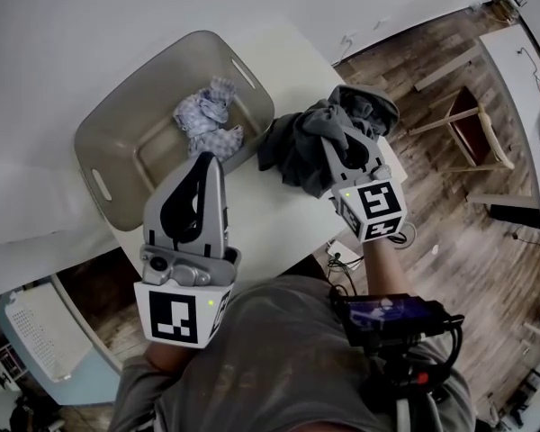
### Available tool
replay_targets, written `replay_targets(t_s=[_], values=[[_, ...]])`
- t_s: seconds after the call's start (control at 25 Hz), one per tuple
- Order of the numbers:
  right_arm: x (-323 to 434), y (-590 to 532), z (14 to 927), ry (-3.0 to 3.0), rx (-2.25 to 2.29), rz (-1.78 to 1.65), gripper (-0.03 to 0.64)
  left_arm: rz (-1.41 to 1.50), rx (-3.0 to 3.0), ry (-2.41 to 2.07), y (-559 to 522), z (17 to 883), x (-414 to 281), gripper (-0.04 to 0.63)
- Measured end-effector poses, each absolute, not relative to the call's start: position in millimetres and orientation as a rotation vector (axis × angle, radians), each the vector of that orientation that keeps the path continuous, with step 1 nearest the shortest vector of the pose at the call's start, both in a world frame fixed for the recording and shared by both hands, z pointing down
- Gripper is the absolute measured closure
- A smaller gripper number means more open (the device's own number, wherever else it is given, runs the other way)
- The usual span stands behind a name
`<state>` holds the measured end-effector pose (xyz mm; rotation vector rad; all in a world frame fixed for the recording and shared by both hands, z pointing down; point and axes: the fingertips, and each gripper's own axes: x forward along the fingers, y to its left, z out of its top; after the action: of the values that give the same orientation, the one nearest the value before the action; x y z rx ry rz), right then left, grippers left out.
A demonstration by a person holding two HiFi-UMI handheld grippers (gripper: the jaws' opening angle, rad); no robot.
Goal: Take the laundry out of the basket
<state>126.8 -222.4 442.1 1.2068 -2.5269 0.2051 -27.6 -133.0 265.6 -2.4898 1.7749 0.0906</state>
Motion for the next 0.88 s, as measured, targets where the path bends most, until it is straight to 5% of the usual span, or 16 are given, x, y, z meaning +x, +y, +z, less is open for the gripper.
replay_targets(t_s=[0.36,0.88], values=[[124.0,-229.6,450.7,-2.487,1.179,0.21,0.455,0.087,-2.494,1.783,-137.7,269.0,-31.4,0.588],[116.1,-218.8,431.3,-2.421,1.137,0.18,0.394,0.146,-2.467,1.782,-132.0,259.1,-36.2,0.588]])
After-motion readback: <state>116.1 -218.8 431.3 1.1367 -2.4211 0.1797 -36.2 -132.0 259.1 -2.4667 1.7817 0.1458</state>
